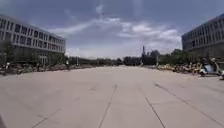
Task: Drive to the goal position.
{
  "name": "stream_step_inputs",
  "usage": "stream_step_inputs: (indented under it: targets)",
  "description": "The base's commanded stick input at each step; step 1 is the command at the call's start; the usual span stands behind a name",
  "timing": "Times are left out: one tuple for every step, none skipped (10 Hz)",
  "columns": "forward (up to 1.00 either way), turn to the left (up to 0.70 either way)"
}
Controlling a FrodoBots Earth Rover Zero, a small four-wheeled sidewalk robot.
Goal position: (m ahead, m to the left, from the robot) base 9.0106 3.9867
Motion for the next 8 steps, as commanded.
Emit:
stream_step_inputs:
  targets:
    - [0.6, 0.0]
    - [0.6, 0.0]
    - [0.6, 0.0]
    - [0.6, 0.0]
    - [0.6, 0.0]
    - [0.6, 0.0]
    - [0.6, 0.0]
    - [0.6, 0.0]
